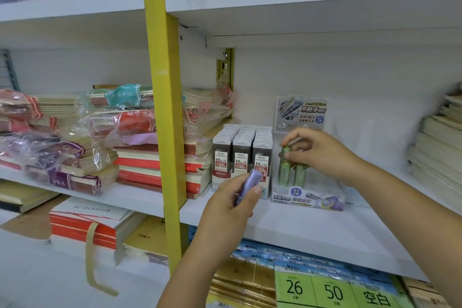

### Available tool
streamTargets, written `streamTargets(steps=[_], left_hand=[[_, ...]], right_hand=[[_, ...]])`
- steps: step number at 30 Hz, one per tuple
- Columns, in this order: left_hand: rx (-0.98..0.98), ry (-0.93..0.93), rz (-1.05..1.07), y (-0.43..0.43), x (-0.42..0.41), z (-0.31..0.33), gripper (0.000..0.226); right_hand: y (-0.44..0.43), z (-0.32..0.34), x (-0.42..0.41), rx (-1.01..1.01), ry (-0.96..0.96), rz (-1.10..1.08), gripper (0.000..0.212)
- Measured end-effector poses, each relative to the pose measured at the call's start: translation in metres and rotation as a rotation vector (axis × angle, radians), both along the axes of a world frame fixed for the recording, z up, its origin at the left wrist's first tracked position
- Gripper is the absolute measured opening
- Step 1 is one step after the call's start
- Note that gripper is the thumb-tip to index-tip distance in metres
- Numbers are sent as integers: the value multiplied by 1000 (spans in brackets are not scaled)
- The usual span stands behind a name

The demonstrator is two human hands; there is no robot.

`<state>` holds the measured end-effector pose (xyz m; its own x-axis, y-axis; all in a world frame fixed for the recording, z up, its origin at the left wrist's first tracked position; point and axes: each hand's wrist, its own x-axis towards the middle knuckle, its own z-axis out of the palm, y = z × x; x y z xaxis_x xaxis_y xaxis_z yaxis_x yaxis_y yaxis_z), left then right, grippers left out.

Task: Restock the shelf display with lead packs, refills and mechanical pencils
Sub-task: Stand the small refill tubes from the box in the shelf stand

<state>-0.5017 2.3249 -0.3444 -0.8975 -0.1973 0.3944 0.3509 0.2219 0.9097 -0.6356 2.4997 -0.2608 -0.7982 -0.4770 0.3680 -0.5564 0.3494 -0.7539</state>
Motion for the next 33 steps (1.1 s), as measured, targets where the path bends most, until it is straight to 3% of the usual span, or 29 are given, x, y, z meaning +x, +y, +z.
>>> streamTargets(steps=[4,9,13,15,19,25,33], left_hand=[[8,-41,-27,-3,2,0,26],[6,-54,-58,-6,7,1,34],[101,-32,-43,-6,8,0,26],[135,-20,-42,-4,8,2,20],[149,10,-59,7,9,6,16],[303,52,-105,15,14,7,25],[323,128,-115,28,5,7,25]], right_hand=[[0,0,-2,7,-56,-32,6],[1,-2,9,75,-136,-37,15],[5,-6,40,-55,302,-192,17],[8,-14,62,-105,389,-131,18],[7,-31,85,7,225,102,27],[21,-35,85,-167,93,51,20],[41,-32,87,-87,55,98,11]])
